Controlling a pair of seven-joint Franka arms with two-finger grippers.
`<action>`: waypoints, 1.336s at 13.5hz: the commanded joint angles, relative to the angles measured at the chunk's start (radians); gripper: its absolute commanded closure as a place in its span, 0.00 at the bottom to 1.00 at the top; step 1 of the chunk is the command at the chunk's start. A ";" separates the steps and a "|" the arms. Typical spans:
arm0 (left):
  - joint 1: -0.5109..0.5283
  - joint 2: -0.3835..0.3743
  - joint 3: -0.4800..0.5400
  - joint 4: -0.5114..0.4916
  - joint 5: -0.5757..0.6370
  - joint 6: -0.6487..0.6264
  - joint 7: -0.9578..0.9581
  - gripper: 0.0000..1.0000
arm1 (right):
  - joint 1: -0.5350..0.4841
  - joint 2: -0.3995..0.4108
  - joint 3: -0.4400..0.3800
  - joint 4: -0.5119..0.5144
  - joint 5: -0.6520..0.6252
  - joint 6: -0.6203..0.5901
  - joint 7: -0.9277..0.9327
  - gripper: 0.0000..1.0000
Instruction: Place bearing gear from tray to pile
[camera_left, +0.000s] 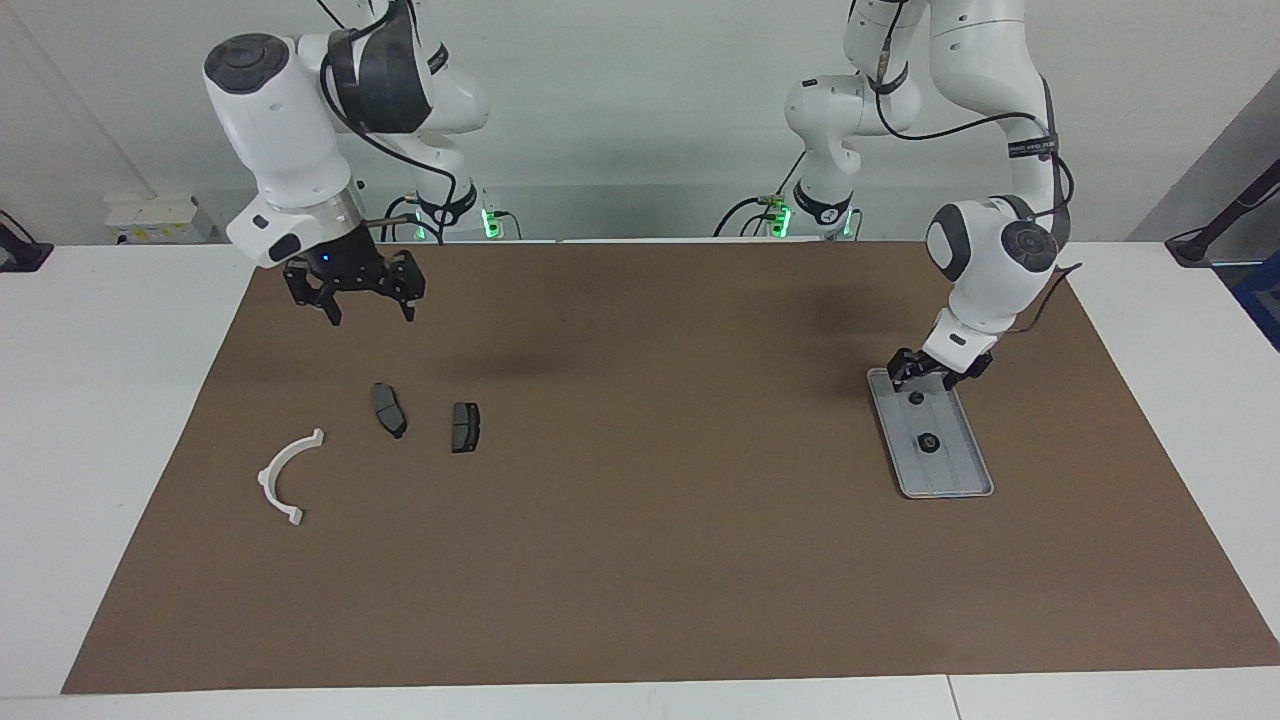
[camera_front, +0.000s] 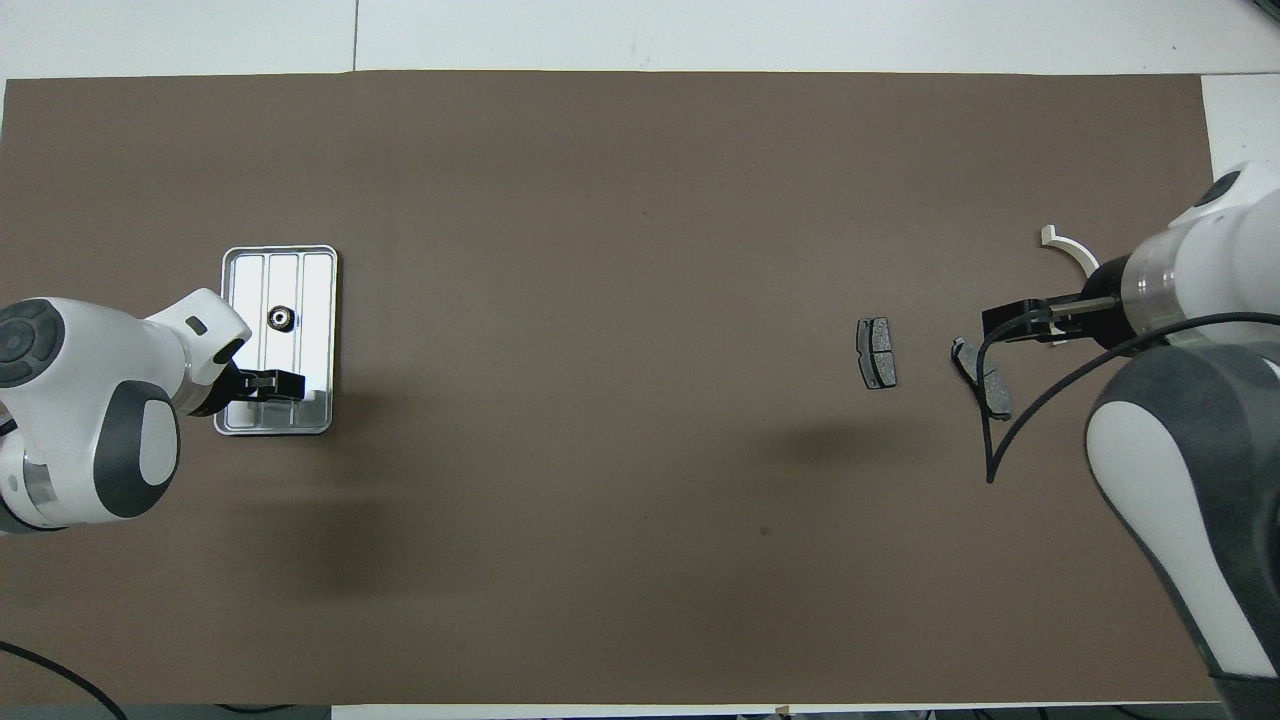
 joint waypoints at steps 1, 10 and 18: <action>0.000 -0.008 -0.003 -0.028 -0.004 0.034 0.012 0.05 | 0.001 0.080 0.002 -0.009 0.017 0.082 0.027 0.00; -0.008 0.037 -0.003 -0.028 -0.004 0.108 0.011 0.05 | 0.049 0.200 0.002 -0.008 0.009 0.206 0.093 0.00; -0.011 0.044 -0.006 -0.002 -0.004 0.095 0.007 1.00 | 0.049 0.205 0.002 -0.008 0.008 0.216 0.090 0.00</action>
